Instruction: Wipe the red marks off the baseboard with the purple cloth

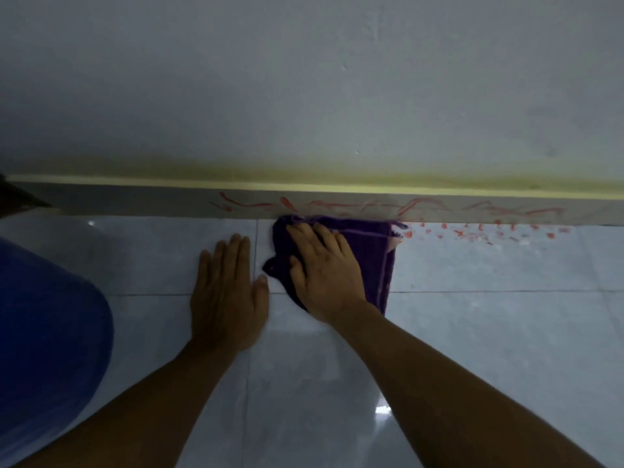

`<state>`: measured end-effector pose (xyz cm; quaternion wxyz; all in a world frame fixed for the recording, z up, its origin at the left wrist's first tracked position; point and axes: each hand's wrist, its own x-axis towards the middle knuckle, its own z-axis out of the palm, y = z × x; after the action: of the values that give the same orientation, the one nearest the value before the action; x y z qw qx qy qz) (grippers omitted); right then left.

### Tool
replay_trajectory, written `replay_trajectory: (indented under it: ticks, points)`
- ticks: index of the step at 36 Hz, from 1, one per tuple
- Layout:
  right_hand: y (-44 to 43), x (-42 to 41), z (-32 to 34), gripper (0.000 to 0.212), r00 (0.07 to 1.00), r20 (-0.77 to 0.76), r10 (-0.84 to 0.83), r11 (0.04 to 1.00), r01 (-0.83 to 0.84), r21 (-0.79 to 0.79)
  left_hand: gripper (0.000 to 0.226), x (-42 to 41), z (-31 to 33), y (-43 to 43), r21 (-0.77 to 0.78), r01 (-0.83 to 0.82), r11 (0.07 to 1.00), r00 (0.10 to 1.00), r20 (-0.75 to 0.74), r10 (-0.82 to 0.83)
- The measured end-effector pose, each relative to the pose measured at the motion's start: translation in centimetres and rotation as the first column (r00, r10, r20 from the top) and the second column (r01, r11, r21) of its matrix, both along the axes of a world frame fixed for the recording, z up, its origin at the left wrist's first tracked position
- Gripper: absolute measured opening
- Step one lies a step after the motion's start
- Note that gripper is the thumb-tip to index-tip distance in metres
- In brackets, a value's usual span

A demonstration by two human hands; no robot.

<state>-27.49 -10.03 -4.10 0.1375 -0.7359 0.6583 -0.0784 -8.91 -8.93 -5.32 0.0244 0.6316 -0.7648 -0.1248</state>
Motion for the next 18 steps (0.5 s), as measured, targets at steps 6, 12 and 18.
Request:
replay_trajectory:
  ticks: [6,12,18]
  points:
    - [2.0,-7.4,0.5,0.048,0.974,0.027,-0.225,0.974,0.226,-0.035,0.071,-2.0,-1.4,0.1,-0.035,0.171,0.985,0.983,-0.068,-0.173]
    - [3.8,-15.5,0.6,0.043,0.818,0.010,-0.575,0.817,0.575,-0.050,0.073,-2.2,-1.3,-0.2,-0.043,0.178,0.983,0.982,-0.056,-0.180]
    - [2.8,-10.9,0.0,0.047,0.710,0.078,-0.700,0.708,0.704,-0.051,0.073,-2.3,-1.2,-0.3,-0.033,0.172,0.985,0.983,-0.058,-0.174]
